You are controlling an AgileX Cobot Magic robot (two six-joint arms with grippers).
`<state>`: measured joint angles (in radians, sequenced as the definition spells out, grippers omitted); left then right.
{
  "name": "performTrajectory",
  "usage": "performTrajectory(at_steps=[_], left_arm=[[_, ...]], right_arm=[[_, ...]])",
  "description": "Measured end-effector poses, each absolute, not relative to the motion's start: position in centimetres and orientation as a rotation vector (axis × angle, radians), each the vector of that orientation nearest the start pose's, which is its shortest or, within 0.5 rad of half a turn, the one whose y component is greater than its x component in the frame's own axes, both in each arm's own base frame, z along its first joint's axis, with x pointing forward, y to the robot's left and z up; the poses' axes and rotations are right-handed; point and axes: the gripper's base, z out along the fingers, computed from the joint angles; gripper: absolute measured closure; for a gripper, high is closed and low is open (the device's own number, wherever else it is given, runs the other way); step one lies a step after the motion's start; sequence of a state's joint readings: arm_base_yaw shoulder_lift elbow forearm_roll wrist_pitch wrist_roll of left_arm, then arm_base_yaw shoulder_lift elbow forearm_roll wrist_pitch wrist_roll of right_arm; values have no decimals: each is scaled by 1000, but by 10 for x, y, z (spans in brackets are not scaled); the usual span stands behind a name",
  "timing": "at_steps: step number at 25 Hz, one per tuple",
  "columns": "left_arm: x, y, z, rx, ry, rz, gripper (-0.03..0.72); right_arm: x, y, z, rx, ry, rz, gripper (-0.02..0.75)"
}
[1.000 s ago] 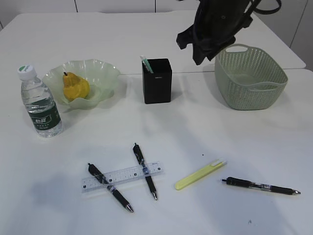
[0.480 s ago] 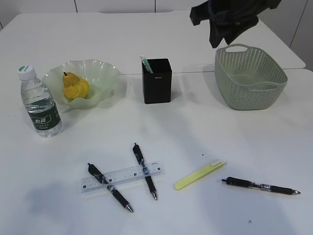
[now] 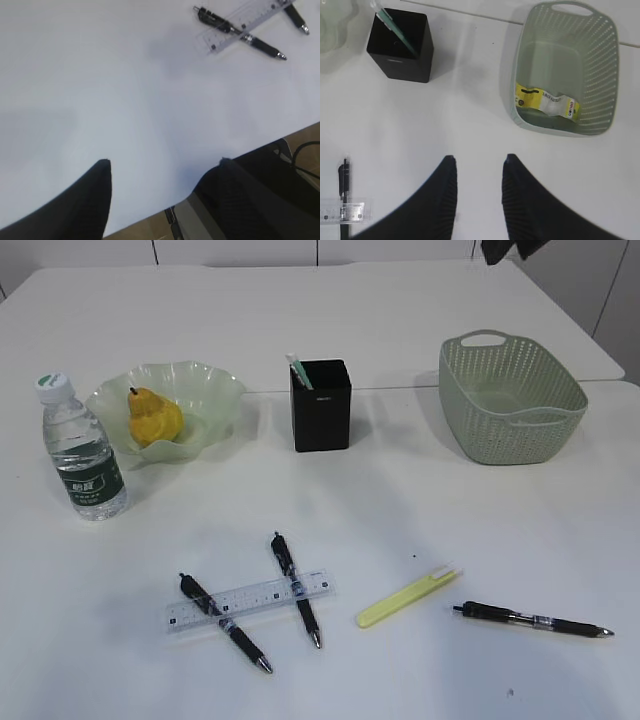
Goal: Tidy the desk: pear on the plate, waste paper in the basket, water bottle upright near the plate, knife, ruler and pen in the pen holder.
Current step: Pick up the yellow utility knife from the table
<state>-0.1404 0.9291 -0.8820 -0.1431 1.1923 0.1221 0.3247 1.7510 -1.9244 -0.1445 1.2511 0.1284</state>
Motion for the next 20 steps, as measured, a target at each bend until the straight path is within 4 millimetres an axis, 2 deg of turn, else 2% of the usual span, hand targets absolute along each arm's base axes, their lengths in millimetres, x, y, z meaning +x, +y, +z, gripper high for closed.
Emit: performTrajectory(at_steps=[2, 8, 15, 20], left_arm=[[154, -35, 333, 342, 2669, -211, 222], [181, -45, 352, 424, 2633, -296, 222], [203, -63, 338, 606, 2675, -460, 222], [207, -84, 327, 779, 2689, -492, 222]], right_arm=[[353, 102, 407, -242, 2531, -20, 477], [328, 87, 393, -234, 2602, -68, 477], [283, 66, 391, -202, 2614, -153, 477], [247, 55, 391, -198, 2606, -156, 477]])
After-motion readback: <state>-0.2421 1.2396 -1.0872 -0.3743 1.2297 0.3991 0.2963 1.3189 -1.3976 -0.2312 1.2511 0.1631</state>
